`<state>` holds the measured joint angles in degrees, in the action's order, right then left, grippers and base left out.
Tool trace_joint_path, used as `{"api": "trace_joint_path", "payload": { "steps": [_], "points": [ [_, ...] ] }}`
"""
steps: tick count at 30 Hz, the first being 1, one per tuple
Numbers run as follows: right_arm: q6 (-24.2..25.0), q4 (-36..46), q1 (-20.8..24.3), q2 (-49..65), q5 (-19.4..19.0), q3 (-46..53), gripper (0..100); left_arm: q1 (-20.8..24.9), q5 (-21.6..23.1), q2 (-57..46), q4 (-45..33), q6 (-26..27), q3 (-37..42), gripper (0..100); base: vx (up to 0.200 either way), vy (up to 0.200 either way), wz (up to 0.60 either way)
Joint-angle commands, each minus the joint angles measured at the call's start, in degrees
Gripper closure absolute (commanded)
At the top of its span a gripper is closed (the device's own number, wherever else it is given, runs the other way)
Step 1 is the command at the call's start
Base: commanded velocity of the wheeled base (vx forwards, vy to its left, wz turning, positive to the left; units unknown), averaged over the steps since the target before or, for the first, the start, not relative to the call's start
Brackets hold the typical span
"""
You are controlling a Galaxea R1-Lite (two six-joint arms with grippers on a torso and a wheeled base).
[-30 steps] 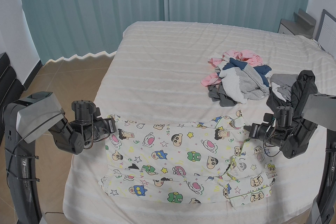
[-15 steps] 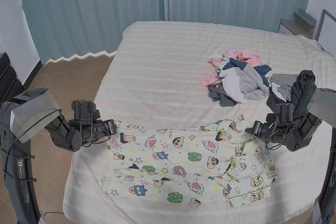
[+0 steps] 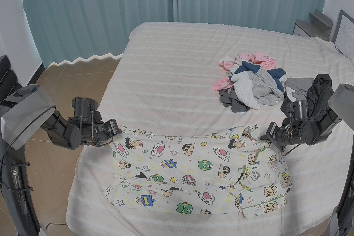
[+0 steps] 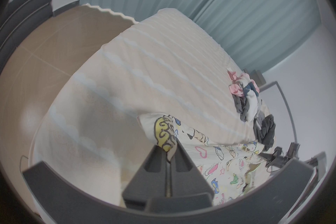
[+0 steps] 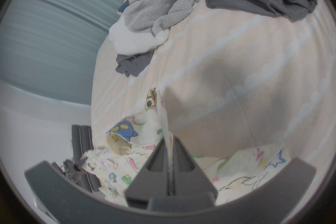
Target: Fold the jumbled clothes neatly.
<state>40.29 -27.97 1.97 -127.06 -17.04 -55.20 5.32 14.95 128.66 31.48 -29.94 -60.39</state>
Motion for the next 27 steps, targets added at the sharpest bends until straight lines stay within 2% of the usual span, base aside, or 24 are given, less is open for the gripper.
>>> {"api": "trace_joint_path", "payload": {
  "steps": [1, 12, 16, 18, 27],
  "points": [
    [2.16, 2.3, -1.18, 0.5, 0.08, -3.25, 100, -2.5, 2.37, -0.69, -1.51, -2.32, -2.63, 100, 0.0, 0.0, 0.0],
    [3.22, 2.92, -2.33, 0.5, 0.17, -3.16, 100, -4.35, 4.92, -0.6, -1.86, -2.32, -0.6, 100, 0.0, 0.0, 0.0],
    [4.18, 10.74, -2.24, 0.5, -0.1, -6.68, 100, -4.0, 4.92, -0.25, -2.03, -2.05, 0.1, 100, 0.0, 0.0, 0.0],
    [6.73, 12.23, -2.24, 0.5, -0.01, -8.26, 100, -3.91, 4.92, -0.25, -1.77, -2.05, 0.1, 100, 0.0, 0.0, 0.0],
    [7.52, 8.37, -2.15, 1.47, -0.01, -6.76, 100, -4.17, 4.13, -0.51, 6.14, -2.05, 0.89, 100, 0.0, 0.0, 0.0]
  ]
}}
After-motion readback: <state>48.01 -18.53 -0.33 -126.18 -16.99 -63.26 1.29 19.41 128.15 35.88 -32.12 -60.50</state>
